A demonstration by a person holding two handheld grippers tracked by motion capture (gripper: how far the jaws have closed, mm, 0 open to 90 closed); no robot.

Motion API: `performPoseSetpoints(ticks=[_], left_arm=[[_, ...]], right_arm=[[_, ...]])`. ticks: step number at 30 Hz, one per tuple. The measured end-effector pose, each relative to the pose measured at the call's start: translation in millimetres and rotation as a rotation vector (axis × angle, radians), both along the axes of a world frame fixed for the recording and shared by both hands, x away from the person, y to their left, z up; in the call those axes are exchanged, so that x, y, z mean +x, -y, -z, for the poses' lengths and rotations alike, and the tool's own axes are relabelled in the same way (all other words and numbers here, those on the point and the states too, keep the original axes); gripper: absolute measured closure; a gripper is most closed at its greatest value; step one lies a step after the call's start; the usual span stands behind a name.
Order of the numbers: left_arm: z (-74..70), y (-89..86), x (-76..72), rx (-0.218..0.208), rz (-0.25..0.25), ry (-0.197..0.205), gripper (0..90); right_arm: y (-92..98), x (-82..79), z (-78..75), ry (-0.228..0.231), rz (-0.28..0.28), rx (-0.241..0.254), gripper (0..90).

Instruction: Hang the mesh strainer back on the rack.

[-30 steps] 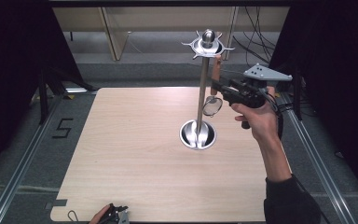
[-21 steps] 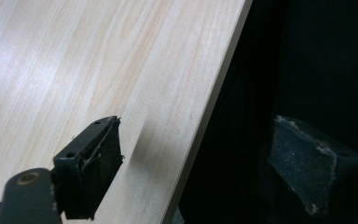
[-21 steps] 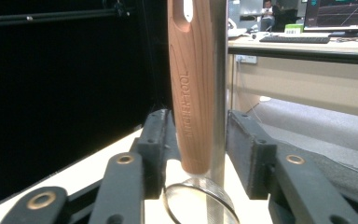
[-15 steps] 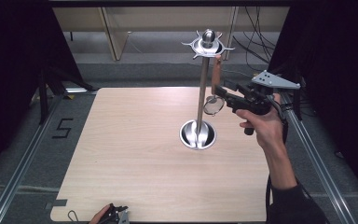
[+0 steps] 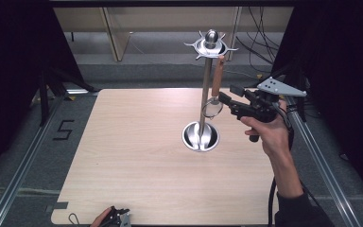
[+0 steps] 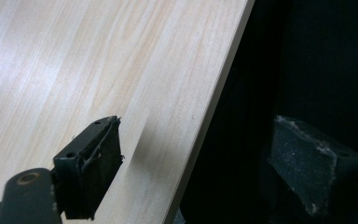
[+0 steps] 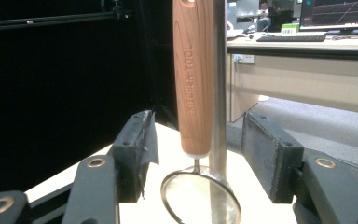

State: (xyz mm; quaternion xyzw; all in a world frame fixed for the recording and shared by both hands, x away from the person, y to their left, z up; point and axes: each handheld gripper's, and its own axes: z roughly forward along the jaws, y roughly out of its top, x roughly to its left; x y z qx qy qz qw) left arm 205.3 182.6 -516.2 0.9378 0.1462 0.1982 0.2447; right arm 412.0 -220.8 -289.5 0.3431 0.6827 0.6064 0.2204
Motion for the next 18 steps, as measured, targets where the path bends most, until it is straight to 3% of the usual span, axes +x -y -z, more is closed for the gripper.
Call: performPoseSetpoints(ticks=[3, 12, 14, 16, 17, 18], left_arm=[[0.1, 0.2, -0.2, 0.000, 0.002, -0.004, 16.1], [0.2, 0.0, 0.4, 0.002, 0.008, -0.007, 16.1], [-0.4, -0.3, 0.0, 0.015, 0.003, 0.000, 16.1], [0.4, -0.2, -0.2, 0.001, -0.002, -0.002, 16.1], [0.3, -0.2, 0.7, 0.003, 0.011, -0.010, 16.1], [0.4, -0.3, 0.3, 0.002, 0.003, -0.006, 16.1]], right_arm=[[1.2, -1.5, 2.1, -0.020, -0.016, 0.017, 44.3], [4.6, -4.5, 10.5, -0.017, -0.016, 0.024, 41.6], [5.1, -6.1, 12.8, -0.025, -0.019, 0.009, 40.7], [6.7, -4.4, 15.3, 0.006, -0.016, -0.011, 39.9], [6.2, -6.7, 15.9, -0.024, -0.012, 0.001, 39.4], [7.3, -6.6, 17.0, -0.017, -0.012, -0.009, 39.3]])
